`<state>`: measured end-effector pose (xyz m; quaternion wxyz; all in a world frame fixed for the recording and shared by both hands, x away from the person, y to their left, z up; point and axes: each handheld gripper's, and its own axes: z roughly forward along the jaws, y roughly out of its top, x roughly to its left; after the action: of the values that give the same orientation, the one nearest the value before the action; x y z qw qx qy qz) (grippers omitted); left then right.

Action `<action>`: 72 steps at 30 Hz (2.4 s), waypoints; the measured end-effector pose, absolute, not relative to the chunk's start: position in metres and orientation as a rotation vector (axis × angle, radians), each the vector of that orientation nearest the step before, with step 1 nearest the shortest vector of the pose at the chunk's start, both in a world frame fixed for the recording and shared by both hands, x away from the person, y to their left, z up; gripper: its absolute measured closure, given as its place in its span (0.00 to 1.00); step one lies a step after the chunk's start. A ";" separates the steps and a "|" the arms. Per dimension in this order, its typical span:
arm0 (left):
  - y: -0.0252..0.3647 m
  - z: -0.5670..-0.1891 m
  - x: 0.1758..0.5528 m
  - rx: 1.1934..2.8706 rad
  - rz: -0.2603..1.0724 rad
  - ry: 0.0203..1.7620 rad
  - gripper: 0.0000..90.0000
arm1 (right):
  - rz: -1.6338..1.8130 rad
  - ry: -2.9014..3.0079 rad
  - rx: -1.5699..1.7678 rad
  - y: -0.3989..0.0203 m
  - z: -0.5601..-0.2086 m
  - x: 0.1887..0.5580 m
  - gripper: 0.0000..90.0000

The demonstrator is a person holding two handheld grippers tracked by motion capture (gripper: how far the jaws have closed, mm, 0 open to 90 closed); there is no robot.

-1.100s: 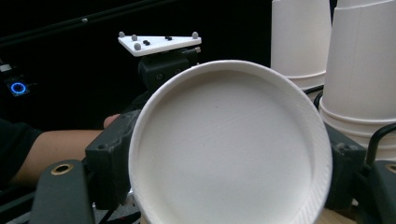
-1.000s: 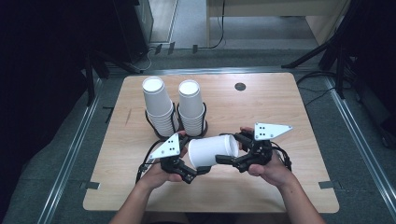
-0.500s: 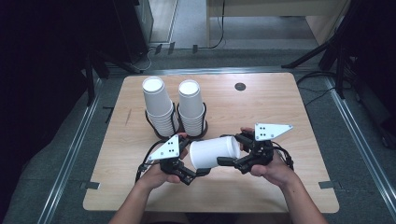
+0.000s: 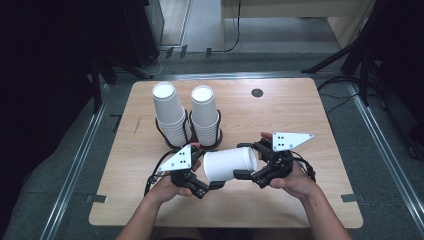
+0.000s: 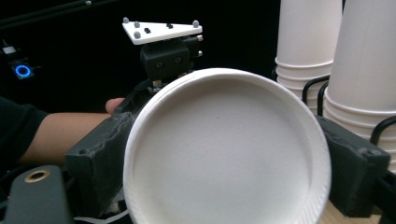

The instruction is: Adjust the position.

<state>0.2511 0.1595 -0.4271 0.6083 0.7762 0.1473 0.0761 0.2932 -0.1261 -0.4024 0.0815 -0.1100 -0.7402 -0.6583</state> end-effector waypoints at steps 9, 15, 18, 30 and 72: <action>0.165 -0.426 0.252 1.834 0.186 0.345 0.09 | -1.966 -2.290 -0.342 -0.132 -0.396 0.293 0.15; 0.168 -0.423 0.254 1.890 0.209 0.343 0.09 | -1.970 -2.319 -0.347 -0.139 -0.394 0.292 0.15; 0.170 -0.421 0.255 1.922 0.221 0.336 0.10 | -1.967 -2.340 -0.351 -0.143 -0.393 0.291 0.15; 0.172 -0.419 0.256 2.032 0.258 0.312 0.10 | -1.892 -2.454 -0.289 -0.137 -0.392 0.284 0.15; 0.160 -0.415 0.252 2.199 0.318 0.219 0.10 | -1.591 -2.749 -0.138 -0.098 -0.403 0.278 0.15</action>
<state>0.2519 0.1598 -0.4146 0.4390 0.8849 0.0880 0.1281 0.2781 -0.0983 -0.4034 -0.0189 -0.0433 -0.8646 -0.5002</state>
